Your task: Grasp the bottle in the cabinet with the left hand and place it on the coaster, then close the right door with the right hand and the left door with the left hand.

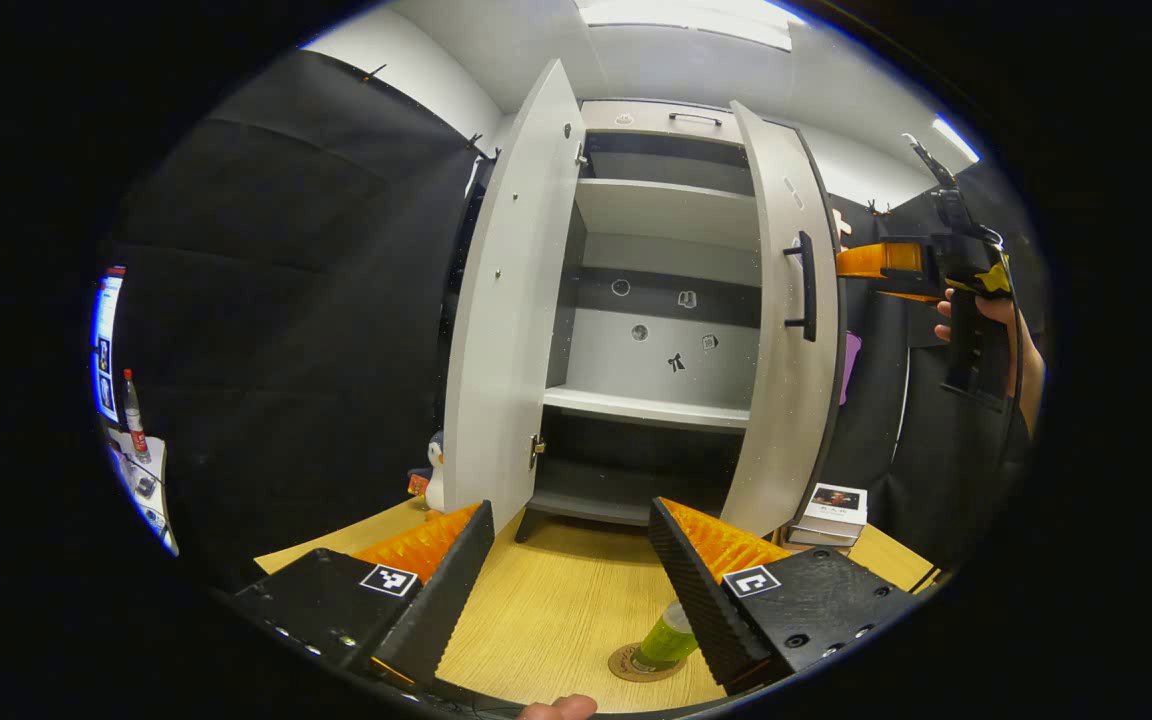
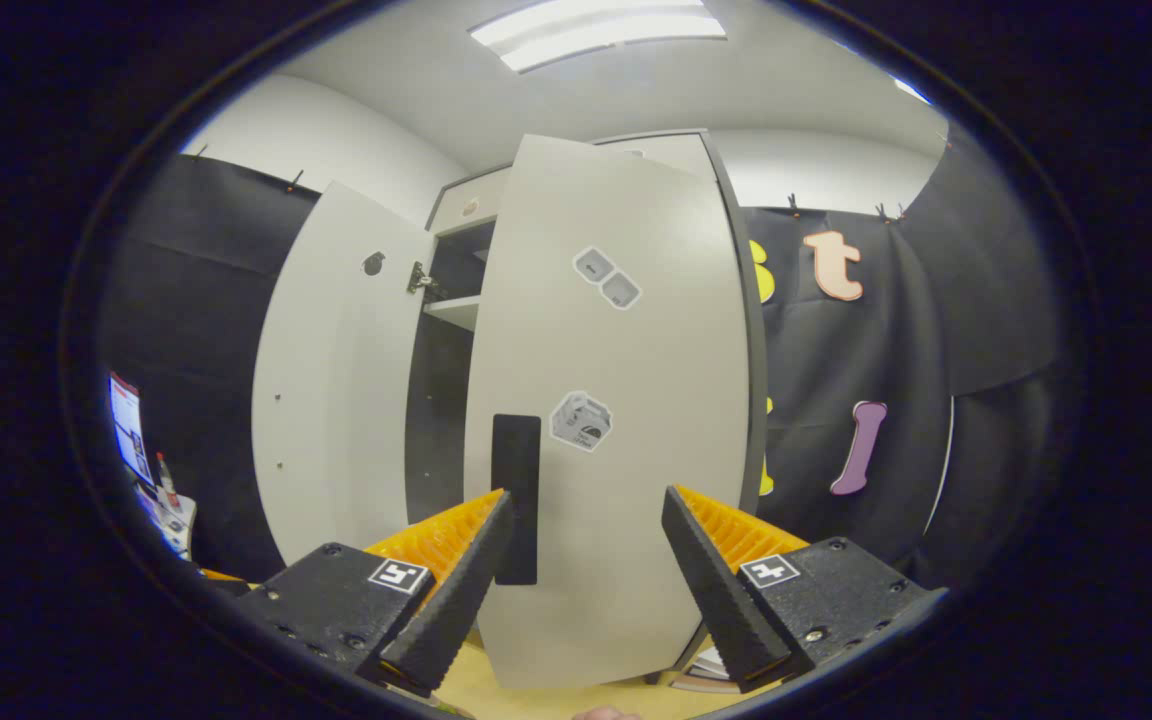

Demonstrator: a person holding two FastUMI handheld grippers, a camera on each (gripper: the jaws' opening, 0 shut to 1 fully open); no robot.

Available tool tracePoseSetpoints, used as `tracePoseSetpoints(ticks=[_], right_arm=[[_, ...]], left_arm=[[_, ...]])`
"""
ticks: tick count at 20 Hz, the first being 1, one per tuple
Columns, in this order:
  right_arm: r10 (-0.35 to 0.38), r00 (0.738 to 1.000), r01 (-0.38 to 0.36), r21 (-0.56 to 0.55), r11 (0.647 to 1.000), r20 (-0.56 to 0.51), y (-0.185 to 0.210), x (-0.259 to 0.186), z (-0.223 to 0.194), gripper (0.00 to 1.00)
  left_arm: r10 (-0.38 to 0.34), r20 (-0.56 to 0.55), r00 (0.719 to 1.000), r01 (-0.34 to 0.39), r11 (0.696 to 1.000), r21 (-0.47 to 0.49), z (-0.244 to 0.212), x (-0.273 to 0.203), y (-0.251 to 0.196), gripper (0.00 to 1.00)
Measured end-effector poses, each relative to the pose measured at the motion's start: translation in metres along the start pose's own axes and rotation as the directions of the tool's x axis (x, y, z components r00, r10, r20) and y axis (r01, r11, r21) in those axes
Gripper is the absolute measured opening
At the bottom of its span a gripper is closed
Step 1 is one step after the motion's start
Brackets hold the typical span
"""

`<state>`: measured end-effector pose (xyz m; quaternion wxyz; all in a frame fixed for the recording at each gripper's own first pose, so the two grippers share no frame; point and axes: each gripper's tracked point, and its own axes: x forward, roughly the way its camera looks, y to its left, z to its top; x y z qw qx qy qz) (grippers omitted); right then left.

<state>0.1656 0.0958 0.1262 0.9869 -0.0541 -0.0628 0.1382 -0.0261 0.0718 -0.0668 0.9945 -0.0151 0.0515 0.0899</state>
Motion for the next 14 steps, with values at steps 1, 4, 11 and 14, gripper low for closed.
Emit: tracePoseSetpoints(ticks=[1, 4, 11, 14], right_arm=[[-0.005, 1.000, 0.005, 0.002, 1.000, 0.002, -0.002, -0.008, -0.002, 0.98], [-0.041, 0.999, 0.041, 0.004, 0.999, -0.006, -0.013, -0.037, -0.015, 0.98], [-0.141, 0.987, 0.143, 0.034, 0.989, -0.076, -0.040, -0.104, -0.063, 0.98], [-0.171, 0.978, 0.179, 0.062, 0.982, -0.117, -0.049, -0.127, -0.085, 0.98]], left_arm=[[-0.008, 0.000, 1.000, 0.008, 1.000, 0.003, 0.001, 0.000, -0.004, 0.95], [-0.036, 0.003, 0.999, 0.036, 0.999, 0.010, 0.005, 0.000, -0.017, 0.95], [-0.113, 0.019, 0.993, 0.113, 0.994, -0.002, 0.021, 0.002, -0.054, 0.95], [-0.137, 0.026, 0.990, 0.137, 0.991, -0.004, 0.026, 0.002, -0.068, 0.95]])
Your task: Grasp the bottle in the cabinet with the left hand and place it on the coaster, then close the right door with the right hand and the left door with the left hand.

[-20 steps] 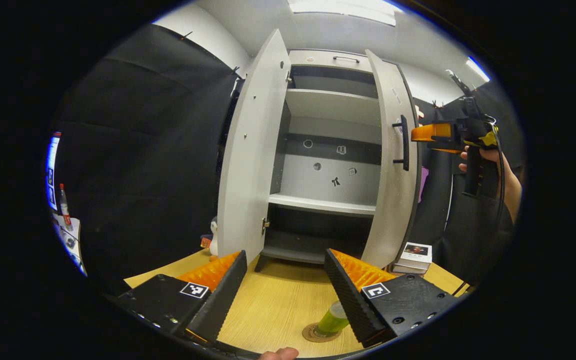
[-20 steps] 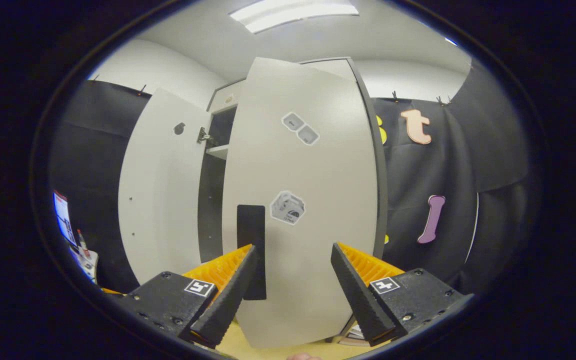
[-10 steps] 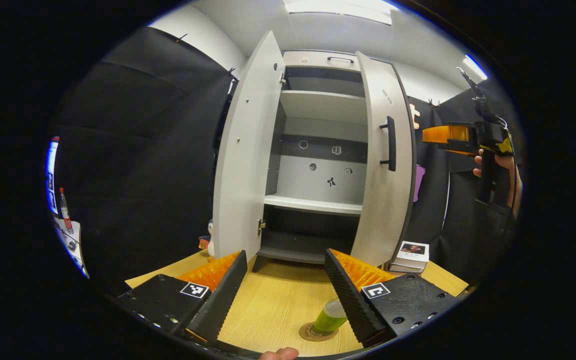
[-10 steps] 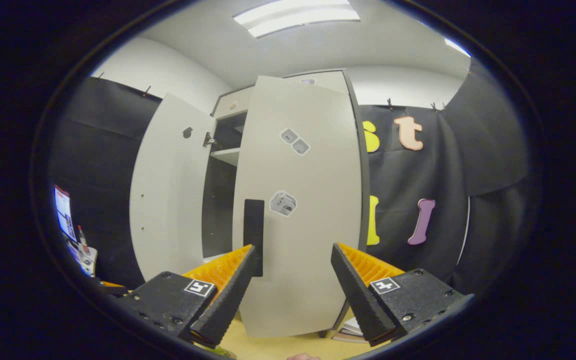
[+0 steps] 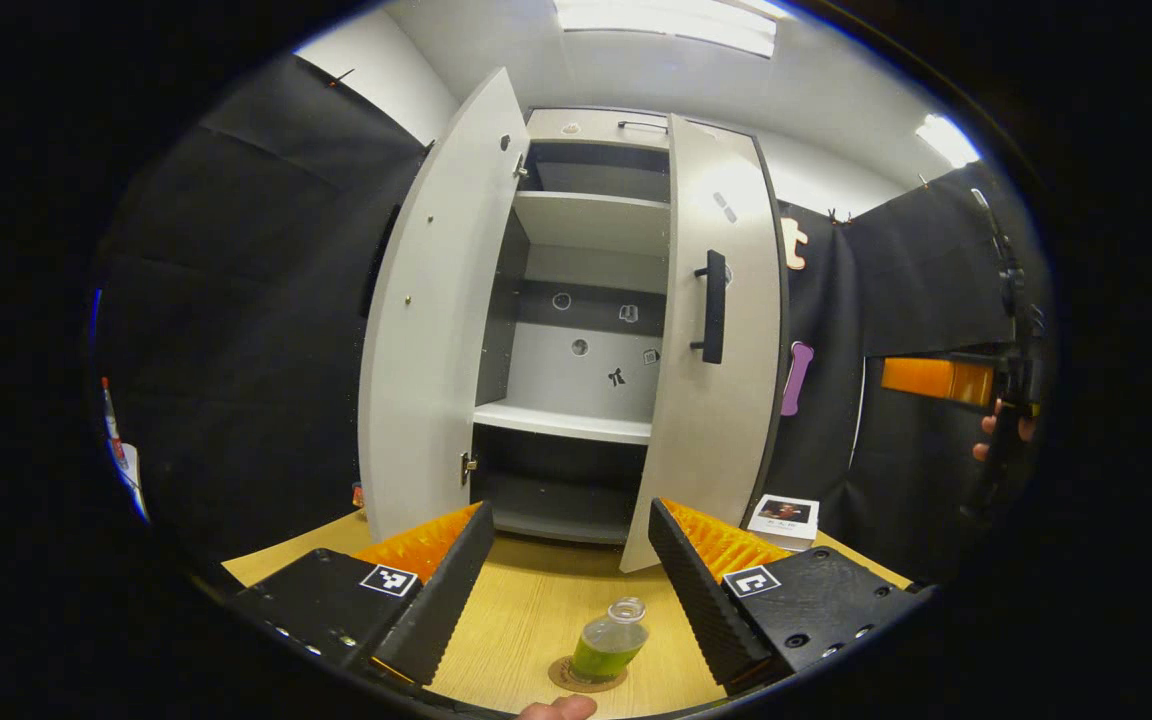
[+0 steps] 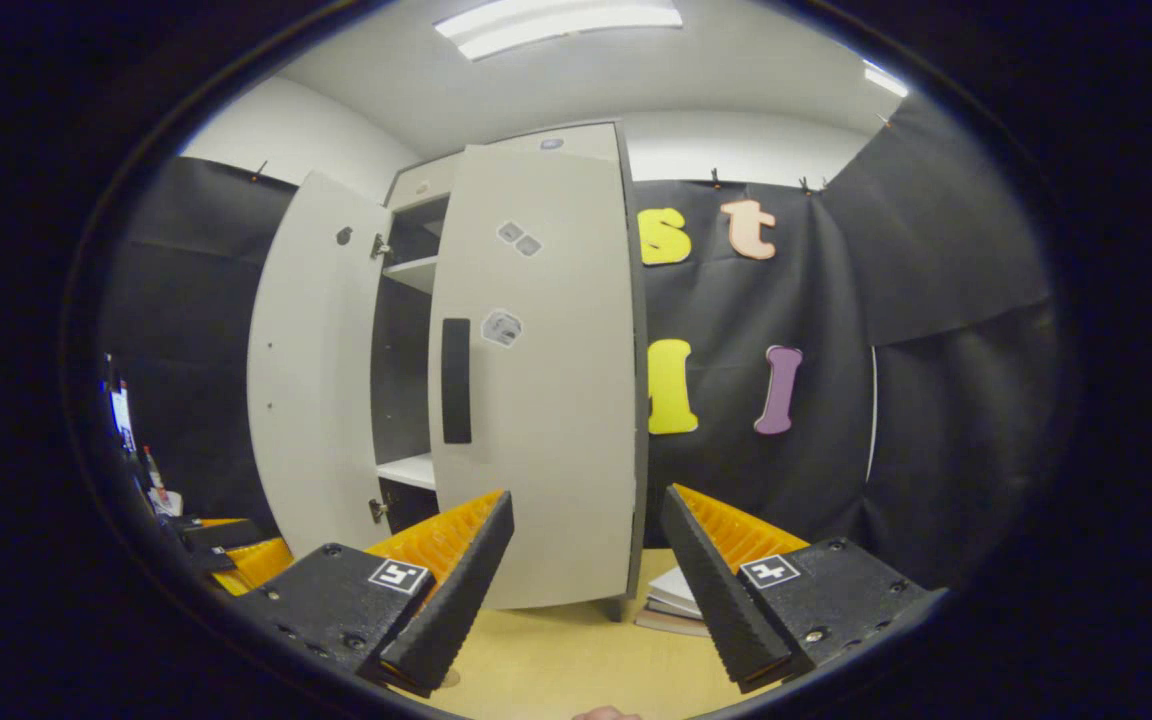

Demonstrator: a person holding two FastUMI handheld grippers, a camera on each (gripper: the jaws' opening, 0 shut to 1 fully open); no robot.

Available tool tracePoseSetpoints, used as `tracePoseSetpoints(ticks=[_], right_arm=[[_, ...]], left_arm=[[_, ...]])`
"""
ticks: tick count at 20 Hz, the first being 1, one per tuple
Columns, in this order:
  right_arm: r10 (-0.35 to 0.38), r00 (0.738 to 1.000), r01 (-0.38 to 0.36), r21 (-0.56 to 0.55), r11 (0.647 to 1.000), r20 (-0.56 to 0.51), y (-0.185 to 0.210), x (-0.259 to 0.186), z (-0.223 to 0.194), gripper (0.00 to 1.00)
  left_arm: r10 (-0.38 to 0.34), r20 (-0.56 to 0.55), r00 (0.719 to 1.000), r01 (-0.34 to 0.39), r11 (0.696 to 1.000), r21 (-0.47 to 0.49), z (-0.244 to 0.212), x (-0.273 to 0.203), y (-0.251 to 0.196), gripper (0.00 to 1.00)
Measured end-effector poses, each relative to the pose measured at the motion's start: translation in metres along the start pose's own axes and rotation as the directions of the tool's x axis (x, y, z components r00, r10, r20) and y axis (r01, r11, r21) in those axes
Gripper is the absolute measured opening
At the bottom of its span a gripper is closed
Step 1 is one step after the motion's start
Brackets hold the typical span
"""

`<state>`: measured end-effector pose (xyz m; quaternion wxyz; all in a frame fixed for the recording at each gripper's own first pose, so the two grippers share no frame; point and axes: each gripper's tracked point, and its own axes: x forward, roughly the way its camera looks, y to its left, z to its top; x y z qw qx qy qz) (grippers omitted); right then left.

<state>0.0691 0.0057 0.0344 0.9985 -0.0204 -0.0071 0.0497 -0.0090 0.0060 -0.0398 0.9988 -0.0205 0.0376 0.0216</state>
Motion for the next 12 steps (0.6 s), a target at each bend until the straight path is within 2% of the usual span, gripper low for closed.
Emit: tracePoseSetpoints(ticks=[1, 2, 3, 4, 5, 6, 7, 8, 9, 12], right_arm=[[-0.011, 1.000, 0.011, 0.015, 1.000, -0.013, -0.004, -0.005, -0.008, 0.98], [-0.022, 1.000, 0.023, 0.031, 0.999, -0.021, -0.009, -0.011, -0.016, 0.94], [-0.040, 0.999, 0.041, 0.047, 0.998, -0.019, -0.014, -0.016, -0.023, 0.98], [-0.064, 0.998, 0.065, 0.064, 0.996, -0.009, -0.019, -0.023, -0.030, 0.99], [-0.085, 0.996, 0.085, 0.076, 0.993, -0.002, -0.024, -0.027, -0.037, 0.98], [-0.102, 0.995, 0.102, 0.083, 0.991, -0.004, -0.025, -0.031, -0.047, 0.98], [-0.117, 0.993, 0.117, 0.086, 0.989, -0.012, -0.029, -0.034, -0.055, 0.98], [-0.127, 0.992, 0.128, 0.085, 0.988, -0.025, -0.032, -0.037, -0.063, 0.98], [-0.134, 0.990, 0.136, 0.084, 0.987, -0.037, -0.034, -0.038, -0.069, 0.98], [-0.128, 0.990, 0.134, 0.105, 0.985, -0.056, -0.038, -0.042, -0.076, 0.98]], left_arm=[[-0.009, -0.001, 1.000, 0.009, 1.000, -0.002, 0.000, -0.001, -0.005, 0.95], [-0.017, -0.003, 1.000, 0.017, 1.000, -0.003, 0.000, -0.001, -0.009, 0.95], [-0.020, -0.003, 1.000, 0.020, 1.000, -0.001, 0.000, -0.003, -0.013, 0.95], [-0.023, -0.007, 1.000, 0.023, 1.000, 0.001, -0.001, -0.004, -0.016, 0.95], [-0.031, -0.012, 0.999, 0.031, 1.000, 0.002, -0.002, -0.005, -0.020, 1.00], [-0.035, -0.016, 0.999, 0.035, 0.999, 0.004, -0.003, -0.006, -0.023, 0.95], [-0.035, -0.017, 0.999, 0.035, 0.999, 0.005, -0.004, -0.007, -0.025, 0.95], [-0.038, -0.017, 0.999, 0.038, 0.999, 0.002, -0.004, -0.007, -0.029, 0.90], [-0.041, -0.014, 0.999, 0.041, 0.999, -0.003, -0.003, -0.007, -0.031, 0.95], [-0.025, -0.011, 1.000, 0.024, 0.998, -0.053, 0.004, -0.004, -0.026, 0.95]])
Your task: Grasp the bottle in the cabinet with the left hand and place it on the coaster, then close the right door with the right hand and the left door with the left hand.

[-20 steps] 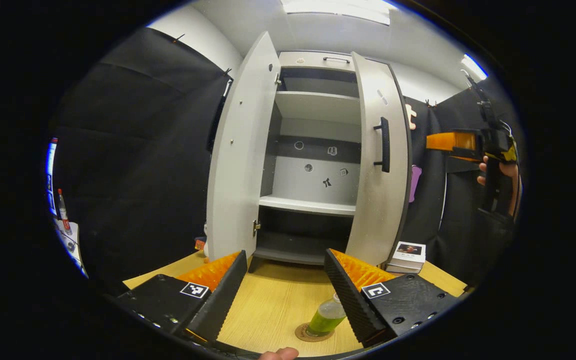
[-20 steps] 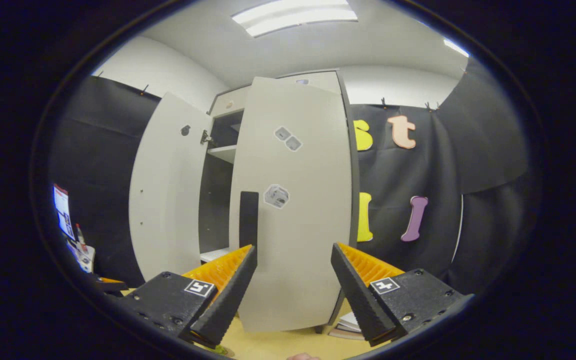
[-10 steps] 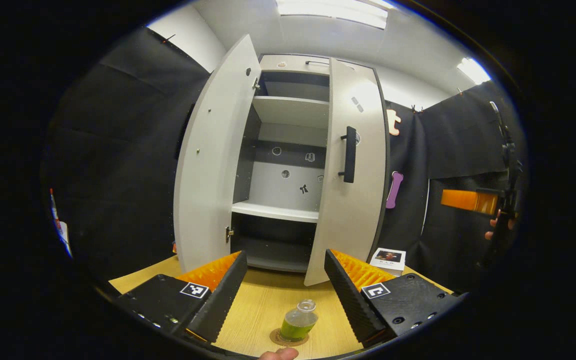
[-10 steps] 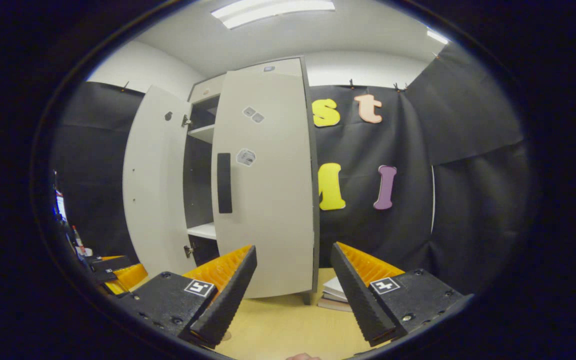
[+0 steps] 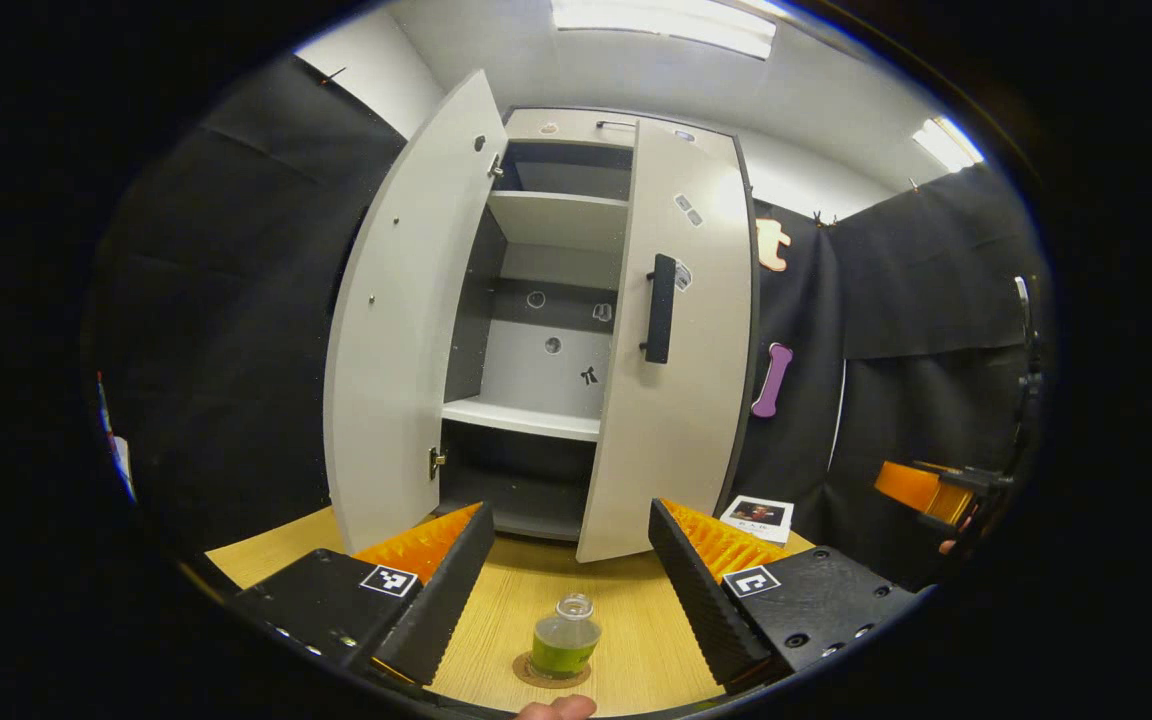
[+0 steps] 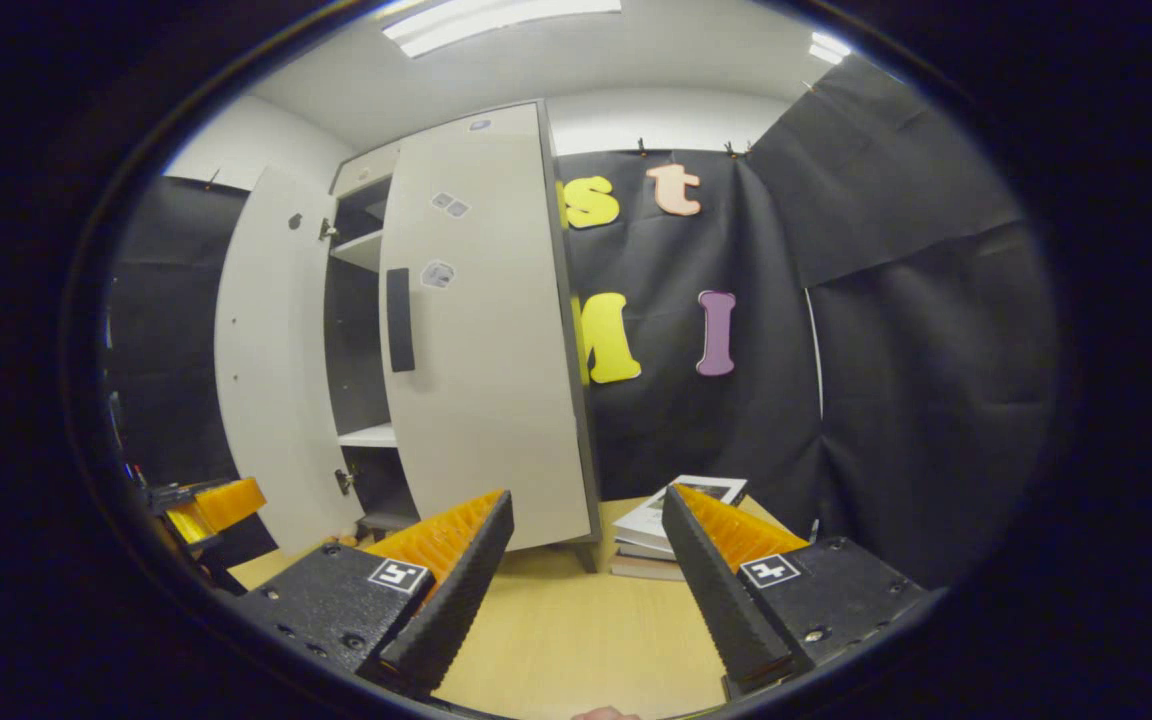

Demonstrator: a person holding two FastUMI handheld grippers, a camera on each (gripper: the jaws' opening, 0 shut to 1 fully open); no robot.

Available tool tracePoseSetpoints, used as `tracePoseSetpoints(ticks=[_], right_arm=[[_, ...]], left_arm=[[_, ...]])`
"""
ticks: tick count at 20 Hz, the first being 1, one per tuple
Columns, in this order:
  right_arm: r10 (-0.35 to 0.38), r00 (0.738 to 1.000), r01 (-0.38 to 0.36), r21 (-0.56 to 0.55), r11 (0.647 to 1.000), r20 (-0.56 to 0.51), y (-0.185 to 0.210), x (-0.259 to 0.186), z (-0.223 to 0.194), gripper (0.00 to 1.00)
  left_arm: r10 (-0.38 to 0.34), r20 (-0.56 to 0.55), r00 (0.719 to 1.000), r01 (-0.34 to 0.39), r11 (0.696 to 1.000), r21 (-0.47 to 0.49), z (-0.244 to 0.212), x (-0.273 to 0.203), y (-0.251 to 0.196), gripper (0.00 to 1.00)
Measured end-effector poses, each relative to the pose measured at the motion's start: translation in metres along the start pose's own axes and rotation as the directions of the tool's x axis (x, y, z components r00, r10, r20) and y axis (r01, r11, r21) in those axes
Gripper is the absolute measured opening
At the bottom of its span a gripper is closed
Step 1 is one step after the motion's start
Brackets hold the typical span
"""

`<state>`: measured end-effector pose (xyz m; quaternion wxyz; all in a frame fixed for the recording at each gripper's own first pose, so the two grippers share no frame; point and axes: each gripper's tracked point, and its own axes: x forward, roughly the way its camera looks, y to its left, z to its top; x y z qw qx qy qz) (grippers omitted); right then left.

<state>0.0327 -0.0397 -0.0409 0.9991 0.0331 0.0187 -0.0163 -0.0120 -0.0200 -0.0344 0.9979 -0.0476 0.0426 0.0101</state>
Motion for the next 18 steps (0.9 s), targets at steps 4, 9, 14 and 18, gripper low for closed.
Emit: tracePoseSetpoints(ticks=[4, 9, 14, 18], right_arm=[[-0.008, 1.000, 0.008, 0.003, 1.000, 0.001, -0.010, 0.000, -0.002, 0.98], [-0.008, 1.000, 0.008, 0.022, 1.000, 0.004, -0.015, 0.005, -0.001, 0.98], [-0.014, 0.999, 0.014, 0.004, 1.000, 0.042, -0.018, 0.006, 0.014, 0.93], [-0.032, 0.998, 0.032, -0.008, 0.999, 0.048, -0.019, 0.009, 0.018, 0.98]], left_arm=[[0.114, 0.038, 0.993, -0.110, 0.990, -0.088, 0.035, 0.001, 0.052, 0.95], [0.448, 0.150, 0.882, -0.453, 0.892, 0.001, 0.104, 0.003, 0.204, 0.95], [0.509, 0.189, 0.840, -0.510, 0.859, -0.045, 0.149, 0.042, 0.288, 1.00], [0.499, 0.180, 0.847, -0.502, 0.864, -0.031, 0.158, 0.082, 0.315, 1.00]])
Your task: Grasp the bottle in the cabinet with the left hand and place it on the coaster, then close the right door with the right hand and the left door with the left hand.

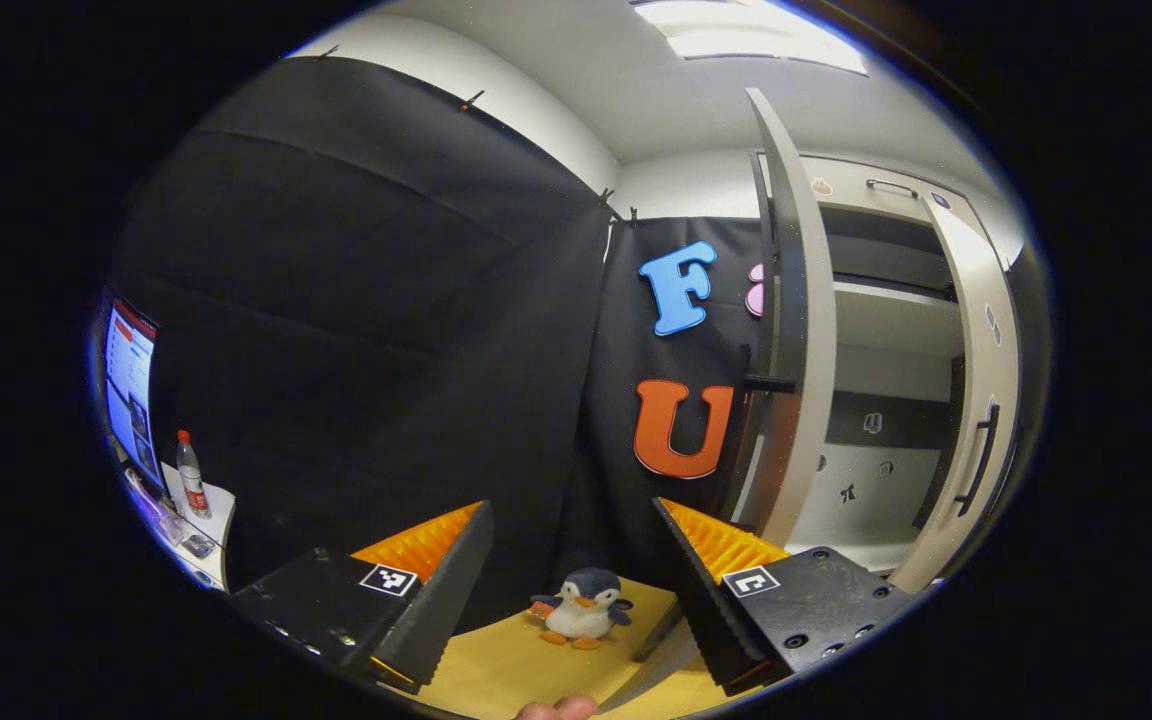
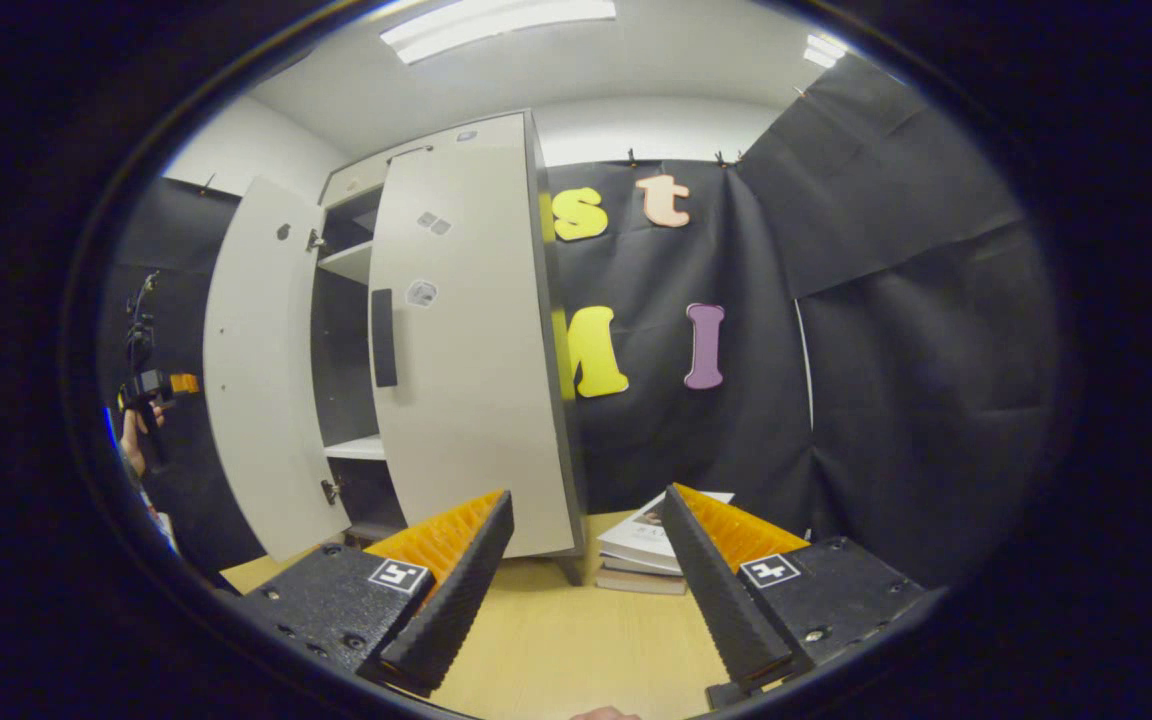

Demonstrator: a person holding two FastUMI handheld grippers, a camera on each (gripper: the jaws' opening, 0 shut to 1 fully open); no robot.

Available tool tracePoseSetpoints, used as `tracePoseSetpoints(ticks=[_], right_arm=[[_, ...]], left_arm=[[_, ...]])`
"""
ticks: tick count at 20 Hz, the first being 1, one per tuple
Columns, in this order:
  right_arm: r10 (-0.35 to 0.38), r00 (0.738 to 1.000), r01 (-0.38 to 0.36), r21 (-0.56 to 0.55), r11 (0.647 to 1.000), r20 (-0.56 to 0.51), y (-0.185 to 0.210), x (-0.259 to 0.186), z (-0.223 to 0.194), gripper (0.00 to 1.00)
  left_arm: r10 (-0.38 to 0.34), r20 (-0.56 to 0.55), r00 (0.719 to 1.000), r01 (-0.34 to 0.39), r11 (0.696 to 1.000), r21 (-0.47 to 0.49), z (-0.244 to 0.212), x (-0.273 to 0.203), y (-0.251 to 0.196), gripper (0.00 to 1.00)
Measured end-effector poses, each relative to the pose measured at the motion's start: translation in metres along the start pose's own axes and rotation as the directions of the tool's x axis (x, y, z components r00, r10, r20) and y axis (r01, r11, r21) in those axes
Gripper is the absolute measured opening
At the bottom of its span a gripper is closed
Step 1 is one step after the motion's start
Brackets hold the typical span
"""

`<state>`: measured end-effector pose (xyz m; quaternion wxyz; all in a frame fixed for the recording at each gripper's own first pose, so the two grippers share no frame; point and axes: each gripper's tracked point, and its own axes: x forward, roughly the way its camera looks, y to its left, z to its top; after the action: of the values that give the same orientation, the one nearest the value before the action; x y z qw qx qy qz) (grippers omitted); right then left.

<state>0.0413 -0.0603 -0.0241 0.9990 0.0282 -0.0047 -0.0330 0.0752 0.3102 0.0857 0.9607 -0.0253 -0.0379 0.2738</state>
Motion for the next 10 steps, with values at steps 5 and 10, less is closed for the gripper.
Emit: tracePoseSetpoints(ticks=[5, 10], right_arm=[[-0.014, 1.000, 0.014, 0.000, 1.000, -0.001, 0.002, 0.006, 0.001, 0.98], [0.004, 1.000, -0.004, -0.005, 1.000, 0.003, 0.008, 0.013, 0.004, 0.98]], left_arm=[[0.015, 0.006, 1.000, -0.015, 1.000, 0.004, -0.004, 0.024, 0.000, 0.95], [-0.010, -0.026, 1.000, 0.008, 0.997, -0.074, -0.012, 0.024, -0.008, 0.85]])
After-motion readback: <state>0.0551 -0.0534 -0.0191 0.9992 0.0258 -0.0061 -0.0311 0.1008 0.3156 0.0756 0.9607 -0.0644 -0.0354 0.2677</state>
